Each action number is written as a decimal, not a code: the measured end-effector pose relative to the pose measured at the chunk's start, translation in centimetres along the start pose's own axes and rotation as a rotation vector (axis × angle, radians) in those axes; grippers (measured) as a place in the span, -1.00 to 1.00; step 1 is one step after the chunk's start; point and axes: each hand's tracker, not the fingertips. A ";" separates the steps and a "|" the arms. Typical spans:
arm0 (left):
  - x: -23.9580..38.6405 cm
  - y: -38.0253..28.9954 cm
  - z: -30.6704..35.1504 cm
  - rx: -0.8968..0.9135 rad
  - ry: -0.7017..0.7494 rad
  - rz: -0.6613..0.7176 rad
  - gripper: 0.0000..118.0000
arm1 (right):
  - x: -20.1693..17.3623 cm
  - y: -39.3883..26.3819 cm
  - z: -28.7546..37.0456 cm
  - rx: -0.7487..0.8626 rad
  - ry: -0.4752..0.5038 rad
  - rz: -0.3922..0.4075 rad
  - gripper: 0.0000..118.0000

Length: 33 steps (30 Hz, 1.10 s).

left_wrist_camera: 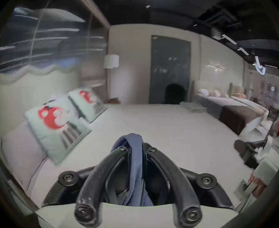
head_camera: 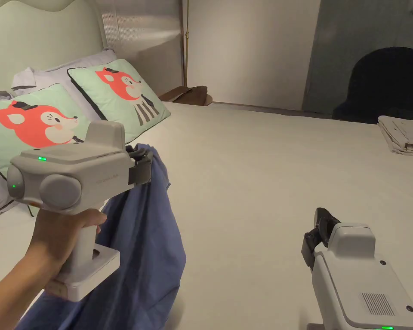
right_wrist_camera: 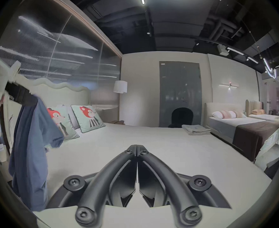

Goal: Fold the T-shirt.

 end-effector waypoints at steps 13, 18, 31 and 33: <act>17.7 1.0 -6.8 -0.022 -0.404 -0.064 -0.89 | 11.5 2.0 6.5 0.049 -0.280 0.040 -1.00; 22.4 -4.3 -9.9 -0.152 -0.492 -0.066 -0.89 | 14.6 1.7 8.5 0.031 -0.360 0.047 -1.00; 23.8 -22.9 -17.0 -0.667 -0.397 -0.100 -0.89 | 15.7 0.0 9.8 -0.022 -0.400 0.048 -1.00; 23.5 -24.4 -17.3 -0.687 -0.397 -0.111 -0.88 | 15.3 0.0 9.5 -0.024 -0.389 0.055 -1.00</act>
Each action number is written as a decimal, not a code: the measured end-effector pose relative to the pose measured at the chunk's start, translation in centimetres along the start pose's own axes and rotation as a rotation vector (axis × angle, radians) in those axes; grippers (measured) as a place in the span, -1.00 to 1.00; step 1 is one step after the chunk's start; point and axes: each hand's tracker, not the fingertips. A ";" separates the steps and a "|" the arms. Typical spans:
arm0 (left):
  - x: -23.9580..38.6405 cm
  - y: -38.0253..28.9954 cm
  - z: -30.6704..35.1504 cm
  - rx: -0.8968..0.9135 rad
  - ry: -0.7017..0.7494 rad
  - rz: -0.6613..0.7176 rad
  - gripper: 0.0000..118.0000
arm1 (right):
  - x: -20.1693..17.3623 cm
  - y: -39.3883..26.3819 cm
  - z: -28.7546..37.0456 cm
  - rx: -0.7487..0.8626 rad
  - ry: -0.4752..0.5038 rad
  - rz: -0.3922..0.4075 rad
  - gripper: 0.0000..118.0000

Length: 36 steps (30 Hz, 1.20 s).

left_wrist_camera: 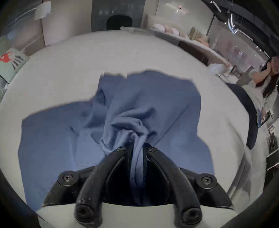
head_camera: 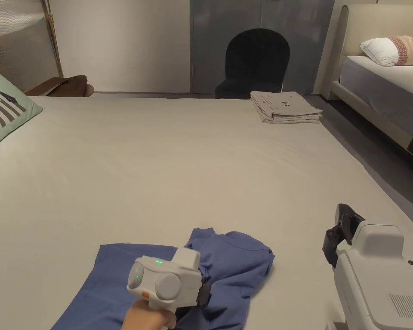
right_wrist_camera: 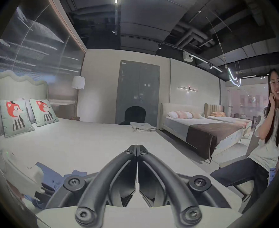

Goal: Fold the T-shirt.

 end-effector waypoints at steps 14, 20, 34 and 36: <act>-0.5 2.7 10.7 0.360 0.061 0.031 0.78 | -3.2 1.7 0.1 0.034 0.053 -0.002 -1.00; -2.3 2.8 18.0 0.688 0.231 0.013 0.78 | -4.3 2.9 0.2 0.068 0.069 -0.014 -1.00; -8.5 -0.7 22.7 0.952 0.539 0.102 -0.26 | -6.3 3.8 0.5 0.099 0.113 -0.011 -1.00; -9.3 -0.7 22.6 0.932 0.534 0.139 -0.62 | -6.6 3.9 0.5 0.101 0.117 -0.011 -1.00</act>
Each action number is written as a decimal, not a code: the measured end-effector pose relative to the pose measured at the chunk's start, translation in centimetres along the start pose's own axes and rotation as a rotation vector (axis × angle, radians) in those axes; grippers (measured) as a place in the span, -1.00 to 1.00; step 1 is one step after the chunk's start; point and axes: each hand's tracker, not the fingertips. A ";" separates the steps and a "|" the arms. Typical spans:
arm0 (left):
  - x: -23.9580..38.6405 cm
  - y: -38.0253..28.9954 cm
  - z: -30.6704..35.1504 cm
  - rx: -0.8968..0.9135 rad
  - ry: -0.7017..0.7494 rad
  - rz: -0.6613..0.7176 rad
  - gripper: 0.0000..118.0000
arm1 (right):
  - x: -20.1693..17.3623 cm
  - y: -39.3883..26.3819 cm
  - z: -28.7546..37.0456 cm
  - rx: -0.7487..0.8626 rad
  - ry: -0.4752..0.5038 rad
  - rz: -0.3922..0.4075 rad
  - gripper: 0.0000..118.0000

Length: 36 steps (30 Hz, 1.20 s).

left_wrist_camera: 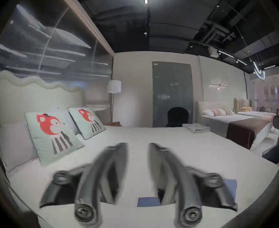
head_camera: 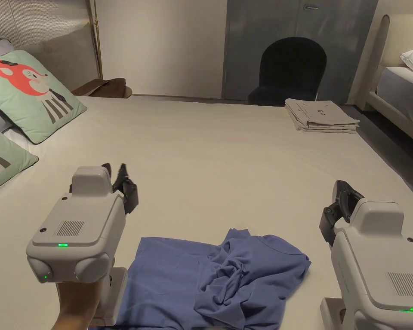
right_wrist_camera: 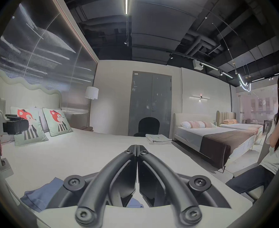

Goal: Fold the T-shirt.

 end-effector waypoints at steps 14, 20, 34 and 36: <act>-2.4 -1.5 -0.8 -0.400 -0.040 0.067 -1.00 | -0.1 -0.6 -0.2 -0.016 0.004 0.004 -1.00; -3.3 -8.0 0.7 -0.650 -0.064 0.077 -1.00 | -0.2 -1.7 -0.6 -0.047 0.010 -0.006 -1.00; -4.1 -15.5 2.4 -0.898 -0.045 0.056 0.73 | -1.5 -3.9 -1.0 -0.109 0.055 -0.032 -1.00; -3.8 -15.8 2.2 -0.901 -0.054 0.056 0.53 | -1.5 -4.1 -1.1 -0.114 0.059 -0.033 -1.00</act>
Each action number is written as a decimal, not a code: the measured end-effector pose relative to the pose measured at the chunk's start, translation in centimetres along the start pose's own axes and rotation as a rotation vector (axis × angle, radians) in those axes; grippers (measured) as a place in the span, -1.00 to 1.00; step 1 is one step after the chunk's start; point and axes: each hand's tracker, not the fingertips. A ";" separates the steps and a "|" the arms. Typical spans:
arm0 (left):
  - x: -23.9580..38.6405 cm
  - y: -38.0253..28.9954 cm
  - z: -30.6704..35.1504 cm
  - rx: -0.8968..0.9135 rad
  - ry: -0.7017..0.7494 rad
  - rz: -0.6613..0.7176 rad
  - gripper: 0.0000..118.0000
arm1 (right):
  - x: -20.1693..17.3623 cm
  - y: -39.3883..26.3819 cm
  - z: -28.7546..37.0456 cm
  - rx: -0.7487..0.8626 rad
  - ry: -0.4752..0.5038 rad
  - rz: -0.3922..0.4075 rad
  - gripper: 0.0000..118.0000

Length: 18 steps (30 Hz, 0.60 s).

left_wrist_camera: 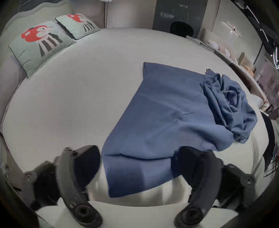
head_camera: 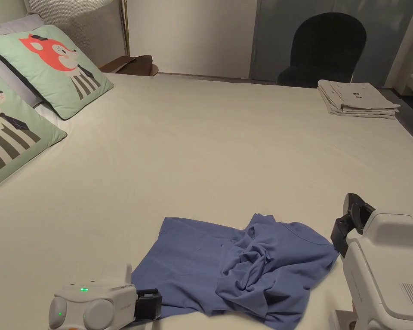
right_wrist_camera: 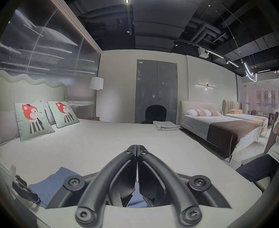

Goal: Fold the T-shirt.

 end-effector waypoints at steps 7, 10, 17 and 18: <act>1.5 -0.5 -0.2 0.028 -0.015 -0.053 -0.84 | 0.5 -0.1 -0.1 -0.003 0.002 -0.002 -1.00; 1.6 -0.1 0.3 0.023 -0.051 -0.019 -0.85 | 1.0 -0.5 -0.5 -0.015 -0.004 0.003 -1.00; 1.7 1.1 3.9 0.130 -0.112 -0.021 -0.86 | 3.1 -1.8 -5.4 -0.239 -0.047 -0.035 -0.66; 1.4 1.4 4.0 0.134 -0.119 -0.018 -0.86 | 3.5 -2.2 -6.6 -0.296 -0.048 -0.036 -0.35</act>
